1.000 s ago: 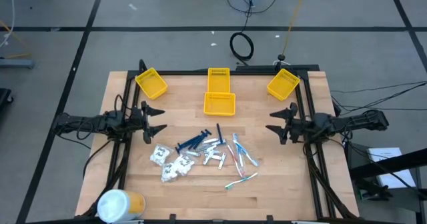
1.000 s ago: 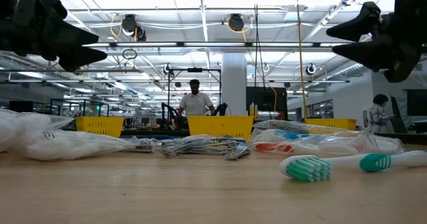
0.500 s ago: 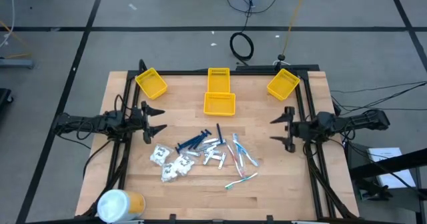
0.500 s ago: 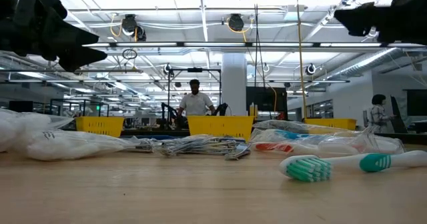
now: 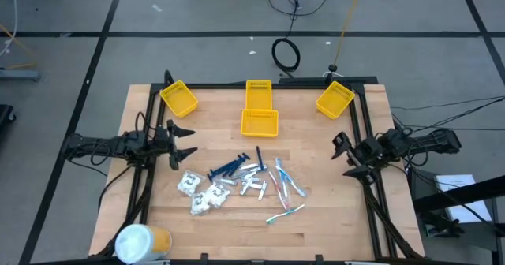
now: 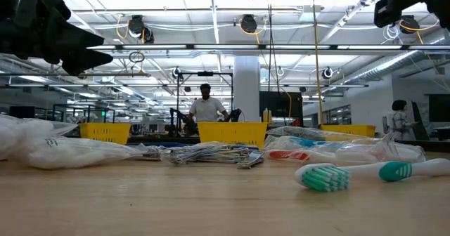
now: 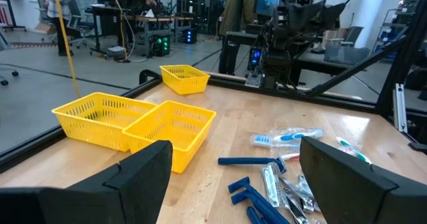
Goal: Pick & Place Travel size toiletries
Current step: Put the blue toothbrush into the left yellow bin
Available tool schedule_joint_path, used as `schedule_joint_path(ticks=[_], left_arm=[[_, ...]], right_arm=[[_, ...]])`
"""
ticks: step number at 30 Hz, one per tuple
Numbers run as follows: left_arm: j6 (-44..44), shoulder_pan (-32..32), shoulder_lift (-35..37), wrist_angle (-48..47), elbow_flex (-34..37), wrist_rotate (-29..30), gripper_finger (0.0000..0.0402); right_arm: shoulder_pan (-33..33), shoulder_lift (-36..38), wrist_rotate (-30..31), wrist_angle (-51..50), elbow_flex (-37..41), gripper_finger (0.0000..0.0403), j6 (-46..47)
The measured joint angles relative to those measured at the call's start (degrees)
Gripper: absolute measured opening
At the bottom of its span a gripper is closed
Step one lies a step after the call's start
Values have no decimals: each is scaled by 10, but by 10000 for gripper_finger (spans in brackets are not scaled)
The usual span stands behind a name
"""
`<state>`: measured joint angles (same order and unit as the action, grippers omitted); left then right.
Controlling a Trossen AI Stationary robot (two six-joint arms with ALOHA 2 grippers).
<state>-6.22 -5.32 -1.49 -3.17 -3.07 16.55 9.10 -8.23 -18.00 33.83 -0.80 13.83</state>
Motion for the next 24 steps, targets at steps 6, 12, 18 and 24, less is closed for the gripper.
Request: schedule_joint_path(ticks=[6,12,18,24], left_arm=[[0,0,0,0,0,0,324],[0,0,0,0,0,0,324],[0,0,0,1,0,-1,324],[0,0,0,3,0,0,324]], right_arm=[[1,-12,87,-13,0,263,58],[3,-126,257,-58,-30,263,71],[58,-340,298,-211,-163,263,80],[121,-552,345,-295,-268,263,83]])
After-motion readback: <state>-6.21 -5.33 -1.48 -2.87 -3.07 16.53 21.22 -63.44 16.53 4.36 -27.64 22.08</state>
